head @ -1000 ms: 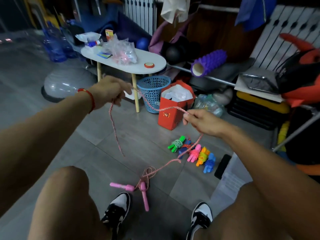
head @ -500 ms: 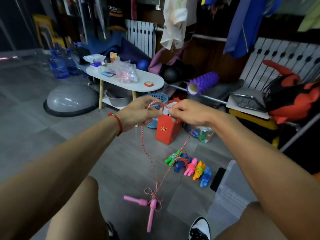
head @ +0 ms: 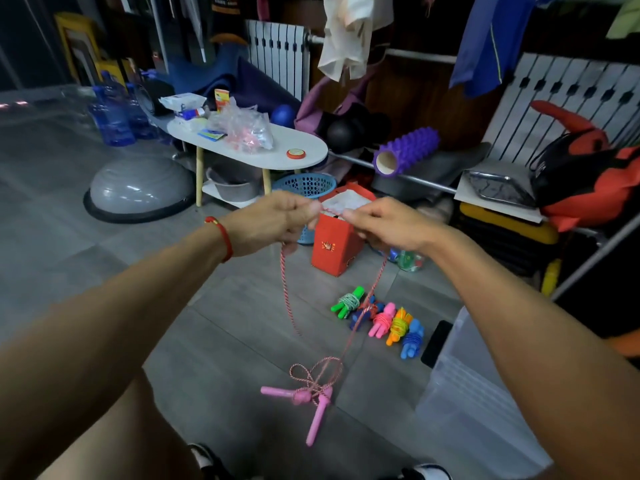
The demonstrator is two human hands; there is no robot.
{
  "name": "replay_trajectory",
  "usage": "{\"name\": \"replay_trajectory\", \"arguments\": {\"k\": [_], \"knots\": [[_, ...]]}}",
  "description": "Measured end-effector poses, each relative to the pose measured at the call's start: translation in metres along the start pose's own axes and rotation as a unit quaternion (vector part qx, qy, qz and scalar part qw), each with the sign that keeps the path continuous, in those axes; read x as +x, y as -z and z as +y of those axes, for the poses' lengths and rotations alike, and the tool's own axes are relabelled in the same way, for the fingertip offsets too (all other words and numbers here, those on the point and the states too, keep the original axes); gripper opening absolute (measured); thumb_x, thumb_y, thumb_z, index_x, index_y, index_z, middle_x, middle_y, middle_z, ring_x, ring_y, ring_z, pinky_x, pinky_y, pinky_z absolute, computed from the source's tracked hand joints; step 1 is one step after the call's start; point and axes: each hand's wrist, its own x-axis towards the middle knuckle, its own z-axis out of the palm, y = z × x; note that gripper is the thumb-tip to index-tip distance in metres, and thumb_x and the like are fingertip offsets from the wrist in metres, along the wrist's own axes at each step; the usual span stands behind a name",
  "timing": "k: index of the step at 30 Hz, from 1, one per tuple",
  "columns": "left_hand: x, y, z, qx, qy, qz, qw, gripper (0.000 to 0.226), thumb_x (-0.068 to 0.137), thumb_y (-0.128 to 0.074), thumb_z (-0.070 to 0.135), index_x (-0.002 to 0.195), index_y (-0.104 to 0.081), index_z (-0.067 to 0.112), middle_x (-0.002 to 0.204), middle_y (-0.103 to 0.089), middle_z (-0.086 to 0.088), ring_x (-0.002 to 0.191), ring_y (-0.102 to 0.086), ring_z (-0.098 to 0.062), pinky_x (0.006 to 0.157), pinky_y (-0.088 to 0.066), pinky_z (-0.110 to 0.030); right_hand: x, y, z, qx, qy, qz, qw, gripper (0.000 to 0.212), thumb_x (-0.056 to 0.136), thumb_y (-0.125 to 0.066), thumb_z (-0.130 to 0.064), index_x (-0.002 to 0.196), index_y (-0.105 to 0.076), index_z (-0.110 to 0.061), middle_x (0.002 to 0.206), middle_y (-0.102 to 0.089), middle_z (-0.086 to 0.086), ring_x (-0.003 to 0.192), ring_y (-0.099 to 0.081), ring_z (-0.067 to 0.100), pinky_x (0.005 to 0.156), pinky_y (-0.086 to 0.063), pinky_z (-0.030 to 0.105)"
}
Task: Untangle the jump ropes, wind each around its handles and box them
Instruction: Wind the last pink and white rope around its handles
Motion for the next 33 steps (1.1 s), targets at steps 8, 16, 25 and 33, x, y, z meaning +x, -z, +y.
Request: {"name": "replay_trajectory", "arguments": {"k": [8, 16, 25, 33], "knots": [[-0.017, 0.048, -0.077, -0.046, 0.148, 0.302, 0.941, 0.035, 0.103, -0.051, 0.024, 0.072, -0.058, 0.008, 0.057, -0.042, -0.004, 0.047, -0.043, -0.019, 0.061, -0.051, -0.037, -0.04, -0.063, 0.118, 0.128, -0.123, 0.025, 0.984, 0.038, 0.103, -0.049, -0.04, 0.075, -0.045, -0.015, 0.061, -0.038, -0.002, 0.055, -0.04, 0.016, 0.059, -0.037, 0.033], [-0.027, -0.031, -0.085, 0.139, 0.186, 0.029, 0.972, 0.034, 0.098, -0.063, 0.031, 0.131, -0.06, 0.023, 0.131, -0.061, 0.007, 0.121, -0.056, -0.009, 0.106, -0.041, -0.026, -0.013, -0.074, 0.043, 0.059, 0.019, -0.045, 0.997, 0.035, 0.104, -0.052, -0.03, 0.08, -0.066, -0.007, 0.056, -0.044, 0.0, 0.049, -0.041, 0.012, 0.048, -0.037, 0.02], [-0.019, -0.015, -0.036, 0.059, 0.048, 0.041, 0.996, 0.03, 0.102, -0.055, 0.028, 0.088, -0.066, 0.005, 0.058, -0.04, -0.001, 0.055, -0.038, -0.019, 0.055, -0.04, -0.029, -0.023, -0.064, 0.057, 0.141, -0.037, 0.002, 0.989, 0.033, 0.103, -0.055, -0.033, 0.08, -0.061, -0.01, 0.061, -0.051, -0.004, 0.048, -0.043, 0.003, 0.044, -0.035, 0.015], [-0.014, 0.031, -0.037, -0.089, 0.071, 0.26, 0.959, 0.026, 0.098, -0.05, 0.008, 0.077, -0.064, 0.007, 0.05, -0.031, 0.0, 0.044, -0.028, -0.017, 0.05, -0.039, -0.027, -0.041, -0.082, 0.099, 0.156, -0.069, 0.022, 0.985, 0.041, 0.106, -0.043, -0.038, 0.073, -0.049, -0.015, 0.06, -0.044, -0.006, 0.06, -0.052, 0.015, 0.067, -0.046, 0.031]]}}
